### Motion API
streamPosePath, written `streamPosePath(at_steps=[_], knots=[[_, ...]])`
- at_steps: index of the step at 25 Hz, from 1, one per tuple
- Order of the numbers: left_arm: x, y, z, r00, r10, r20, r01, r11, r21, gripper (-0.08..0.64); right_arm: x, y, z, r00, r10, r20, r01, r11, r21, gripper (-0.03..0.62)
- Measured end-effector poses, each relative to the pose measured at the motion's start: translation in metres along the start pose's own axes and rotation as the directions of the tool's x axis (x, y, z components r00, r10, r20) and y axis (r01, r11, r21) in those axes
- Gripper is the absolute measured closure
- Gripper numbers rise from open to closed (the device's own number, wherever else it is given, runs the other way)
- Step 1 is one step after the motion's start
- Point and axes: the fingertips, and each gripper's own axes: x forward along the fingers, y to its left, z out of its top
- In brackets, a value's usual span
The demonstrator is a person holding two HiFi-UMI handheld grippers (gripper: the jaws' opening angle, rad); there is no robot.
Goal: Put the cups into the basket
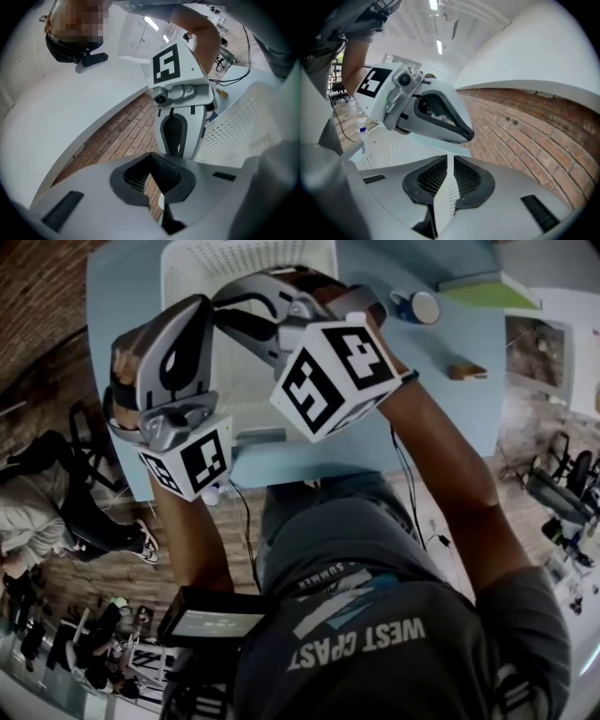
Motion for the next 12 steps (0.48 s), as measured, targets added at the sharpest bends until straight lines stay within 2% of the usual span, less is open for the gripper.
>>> streamPosePath(at_steps=[3, 5, 7, 12], knots=[[-0.004, 0.004, 0.006, 1.0, 0.012, 0.015, -0.012, 1.0, 0.0, 0.56, -0.025, -0.002, 0.005, 0.995, -0.09, 0.035, 0.089, 0.996, 0.029, 0.55], [-0.007, 0.007, 0.013, 0.999, 0.018, 0.029, -0.018, 1.0, 0.004, 0.56, -0.04, -0.004, 0.006, 0.988, -0.151, 0.036, 0.15, 0.988, 0.043, 0.578], [-0.009, 0.011, 0.021, 0.999, 0.02, 0.034, -0.021, 1.0, 0.015, 0.56, -0.054, -0.007, 0.009, 0.979, -0.203, 0.032, 0.201, 0.978, 0.052, 0.578], [-0.02, 0.018, 0.035, 0.999, 0.02, 0.046, -0.021, 0.999, 0.039, 0.56, -0.081, -0.006, 0.016, 0.96, -0.279, 0.019, 0.277, 0.959, 0.063, 0.58]])
